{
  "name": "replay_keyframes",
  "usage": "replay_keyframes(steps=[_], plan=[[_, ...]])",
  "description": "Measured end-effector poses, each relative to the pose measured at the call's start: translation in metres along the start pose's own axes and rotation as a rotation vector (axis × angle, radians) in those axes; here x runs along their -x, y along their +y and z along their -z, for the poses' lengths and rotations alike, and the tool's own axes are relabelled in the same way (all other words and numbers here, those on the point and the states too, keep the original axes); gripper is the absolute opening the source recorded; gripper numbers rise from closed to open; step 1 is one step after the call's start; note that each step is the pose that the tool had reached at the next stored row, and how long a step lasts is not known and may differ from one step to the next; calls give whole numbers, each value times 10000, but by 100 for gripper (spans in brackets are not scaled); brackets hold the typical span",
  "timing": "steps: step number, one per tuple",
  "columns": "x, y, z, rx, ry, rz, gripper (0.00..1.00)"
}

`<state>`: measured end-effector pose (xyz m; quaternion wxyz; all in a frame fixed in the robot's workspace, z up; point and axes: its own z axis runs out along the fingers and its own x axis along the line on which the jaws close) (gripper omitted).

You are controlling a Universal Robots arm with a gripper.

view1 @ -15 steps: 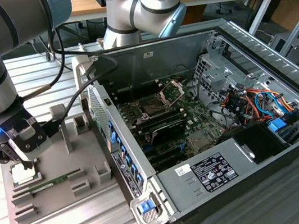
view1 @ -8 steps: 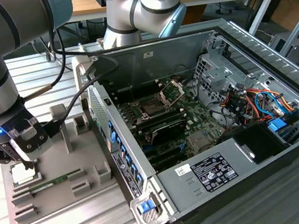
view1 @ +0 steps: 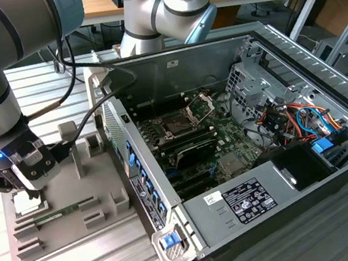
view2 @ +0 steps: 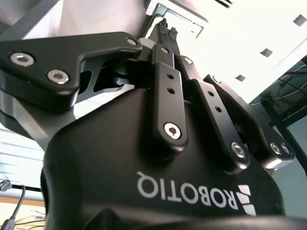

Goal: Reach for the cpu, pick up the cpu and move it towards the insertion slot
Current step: 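Pick up the cpu and move it towards the insertion slot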

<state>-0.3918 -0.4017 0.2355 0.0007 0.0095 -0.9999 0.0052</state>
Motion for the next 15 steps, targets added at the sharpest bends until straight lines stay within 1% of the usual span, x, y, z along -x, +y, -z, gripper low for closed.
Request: replay_keyframes(steps=[2,5,15], plan=[[-22,0,-4,0,1,0,10],[-33,1,-12,1,-1,0,10],[-36,2,-45,0,1,1,10]])
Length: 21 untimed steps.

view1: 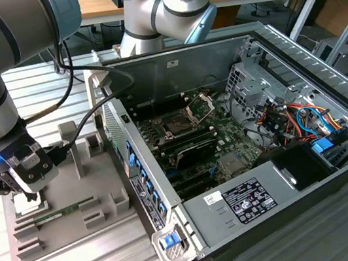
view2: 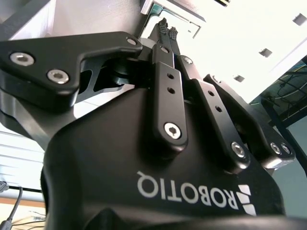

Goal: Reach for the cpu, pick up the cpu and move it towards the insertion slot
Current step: 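Pick up the cpu and move it towards the insertion slot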

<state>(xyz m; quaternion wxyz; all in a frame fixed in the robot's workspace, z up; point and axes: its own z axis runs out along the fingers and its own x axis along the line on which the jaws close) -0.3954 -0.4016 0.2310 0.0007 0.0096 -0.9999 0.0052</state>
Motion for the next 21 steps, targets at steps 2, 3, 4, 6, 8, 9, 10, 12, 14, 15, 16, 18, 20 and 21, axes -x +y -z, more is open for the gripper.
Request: replay_keyframes(steps=[2,3,4,6,8,9,10,12,14,15,16,18,20,21], plan=[[0,4,-7,0,-1,0,10],[0,4,-15,0,-1,0,10],[0,4,-17,0,-1,0,10],[0,4,-21,0,0,0,10],[0,5,-24,0,0,0,10],[0,5,-26,0,0,0,10],[0,5,-28,0,0,0,10],[0,5,-32,0,0,0,10],[0,5,-37,0,0,0,10],[0,5,-40,0,0,0,10],[0,5,-42,0,0,0,10],[0,5,-49,0,0,0,10],[0,5,-53,0,0,0,10],[0,5,-56,0,0,0,10]])
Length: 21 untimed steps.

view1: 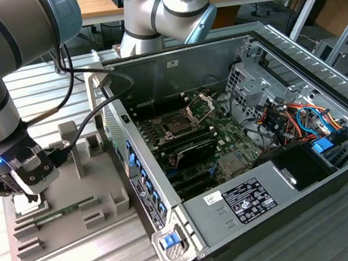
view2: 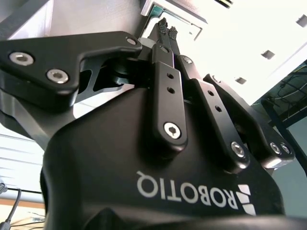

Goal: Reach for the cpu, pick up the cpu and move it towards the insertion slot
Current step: 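Pick up the cpu and move it towards the insertion slot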

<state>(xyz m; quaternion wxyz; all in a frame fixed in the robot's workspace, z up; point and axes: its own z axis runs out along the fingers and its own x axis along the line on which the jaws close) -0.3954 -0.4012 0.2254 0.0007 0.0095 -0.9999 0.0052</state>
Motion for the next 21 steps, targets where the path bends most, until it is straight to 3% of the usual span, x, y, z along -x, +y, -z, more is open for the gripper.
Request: replay_keyframes(steps=[21], plan=[[0,1,-101,0,0,0,10]])
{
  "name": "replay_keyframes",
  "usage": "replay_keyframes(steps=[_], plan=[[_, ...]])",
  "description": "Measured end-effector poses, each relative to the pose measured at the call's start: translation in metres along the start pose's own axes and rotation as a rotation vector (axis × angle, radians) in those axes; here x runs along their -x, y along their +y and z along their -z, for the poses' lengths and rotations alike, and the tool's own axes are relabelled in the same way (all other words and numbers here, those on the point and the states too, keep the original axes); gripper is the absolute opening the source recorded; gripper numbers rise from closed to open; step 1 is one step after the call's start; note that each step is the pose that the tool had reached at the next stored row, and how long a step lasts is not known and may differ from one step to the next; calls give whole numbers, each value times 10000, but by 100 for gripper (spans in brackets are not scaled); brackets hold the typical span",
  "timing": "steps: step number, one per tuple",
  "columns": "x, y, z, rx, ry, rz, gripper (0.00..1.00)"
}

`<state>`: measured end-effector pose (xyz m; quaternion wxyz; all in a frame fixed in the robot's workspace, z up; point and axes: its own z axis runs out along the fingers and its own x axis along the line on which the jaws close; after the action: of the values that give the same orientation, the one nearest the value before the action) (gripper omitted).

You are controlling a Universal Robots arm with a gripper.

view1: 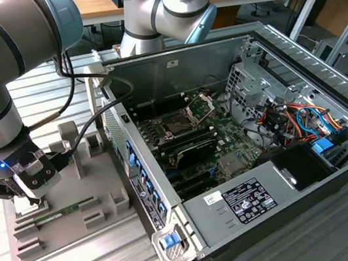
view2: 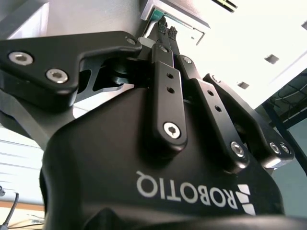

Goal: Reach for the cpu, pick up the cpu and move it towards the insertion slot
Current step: 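Pick up the cpu and move it towards the insertion slot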

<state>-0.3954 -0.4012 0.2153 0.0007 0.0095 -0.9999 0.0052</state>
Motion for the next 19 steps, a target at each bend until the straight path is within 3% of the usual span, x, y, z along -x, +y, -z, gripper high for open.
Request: replay_keyframes(steps=[19], plan=[[0,14,-57,0,0,0,10]])
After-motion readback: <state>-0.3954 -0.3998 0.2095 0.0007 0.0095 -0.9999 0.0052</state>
